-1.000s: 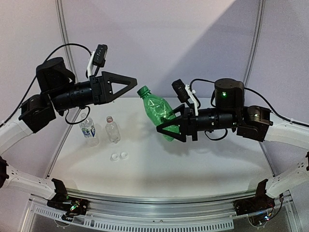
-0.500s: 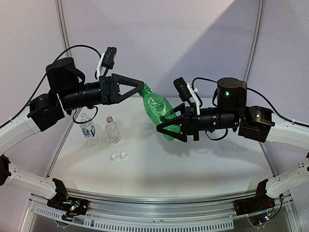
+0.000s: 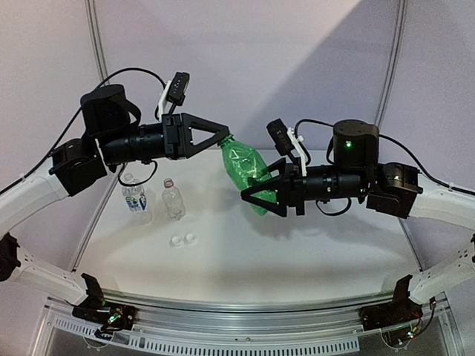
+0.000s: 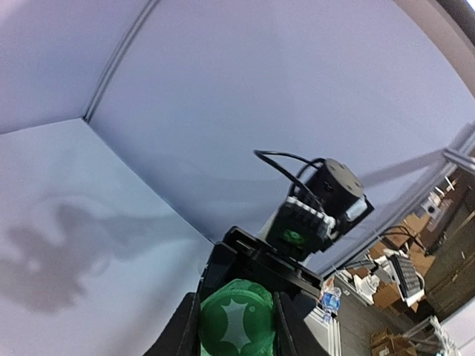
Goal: Unscrew the bottle caps
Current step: Unscrew the bottle cap from the plastic bottle.
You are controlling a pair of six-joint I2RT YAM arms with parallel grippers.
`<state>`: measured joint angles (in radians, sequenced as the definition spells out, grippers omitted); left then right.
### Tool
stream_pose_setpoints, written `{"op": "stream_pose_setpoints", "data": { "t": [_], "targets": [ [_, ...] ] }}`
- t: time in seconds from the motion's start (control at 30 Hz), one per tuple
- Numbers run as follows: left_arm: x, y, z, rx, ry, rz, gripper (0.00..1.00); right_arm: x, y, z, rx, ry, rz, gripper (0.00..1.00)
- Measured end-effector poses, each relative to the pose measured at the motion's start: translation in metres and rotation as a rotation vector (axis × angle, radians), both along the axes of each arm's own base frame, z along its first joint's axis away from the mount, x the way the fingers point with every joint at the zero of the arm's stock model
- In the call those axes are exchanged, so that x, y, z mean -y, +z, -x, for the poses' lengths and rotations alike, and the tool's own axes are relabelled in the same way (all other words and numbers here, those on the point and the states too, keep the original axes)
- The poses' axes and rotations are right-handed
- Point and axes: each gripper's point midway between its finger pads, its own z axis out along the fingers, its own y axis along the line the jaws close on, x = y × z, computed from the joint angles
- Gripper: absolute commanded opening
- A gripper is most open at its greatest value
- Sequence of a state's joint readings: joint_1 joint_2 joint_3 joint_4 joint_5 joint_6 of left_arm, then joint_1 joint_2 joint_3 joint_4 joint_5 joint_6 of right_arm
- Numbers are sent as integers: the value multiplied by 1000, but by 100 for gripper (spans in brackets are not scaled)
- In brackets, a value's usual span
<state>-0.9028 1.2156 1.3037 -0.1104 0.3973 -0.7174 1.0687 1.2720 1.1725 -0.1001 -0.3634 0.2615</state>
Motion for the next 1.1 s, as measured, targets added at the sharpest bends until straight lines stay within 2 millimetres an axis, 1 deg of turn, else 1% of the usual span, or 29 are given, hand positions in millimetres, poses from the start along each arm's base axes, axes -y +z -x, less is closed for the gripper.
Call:
{"op": "stream_pose_setpoints", "data": {
  "t": [0.13,0.3,0.4,0.47,0.53,0.6,0.63,0.67,0.8,0.87,0.97,1.0,1.1],
  "targets": [
    [3,-11,-18,-95,77,-46,5,3,-9,-17,46,-114,76,18],
    [-3,-29,-46,-257,249,-108,6,-1,-25,-48,127,-283,220,17],
    [-7,-45,-55,-329,316,-145,8,-3,-39,-55,147,-326,277,17],
    [-9,-53,-57,-363,342,-160,13,-2,-45,-57,149,-339,297,18],
    [-10,-55,-57,-376,349,-162,18,-2,-47,-56,149,-339,301,18],
    [-11,-57,-56,-379,352,-160,26,-2,-49,-56,147,-339,299,18],
    [-11,-59,-55,-380,352,-158,31,-2,-51,-55,146,-337,300,18],
    [-12,-62,-54,-382,352,-159,38,-3,-53,-55,145,-334,301,18],
    [-18,-71,-49,-374,351,-165,73,1,-66,-51,126,-330,313,18],
    [-23,-71,-46,-355,349,-166,84,5,-70,-49,116,-333,317,17],
    [-29,-59,-40,-316,339,-136,97,11,-71,-47,99,-339,311,17],
    [-32,-54,-38,-300,335,-123,99,12,-71,-46,94,-342,306,17],
    [-40,-42,-30,-250,322,-94,99,14,-65,-45,85,-349,281,17]
  ]
}}
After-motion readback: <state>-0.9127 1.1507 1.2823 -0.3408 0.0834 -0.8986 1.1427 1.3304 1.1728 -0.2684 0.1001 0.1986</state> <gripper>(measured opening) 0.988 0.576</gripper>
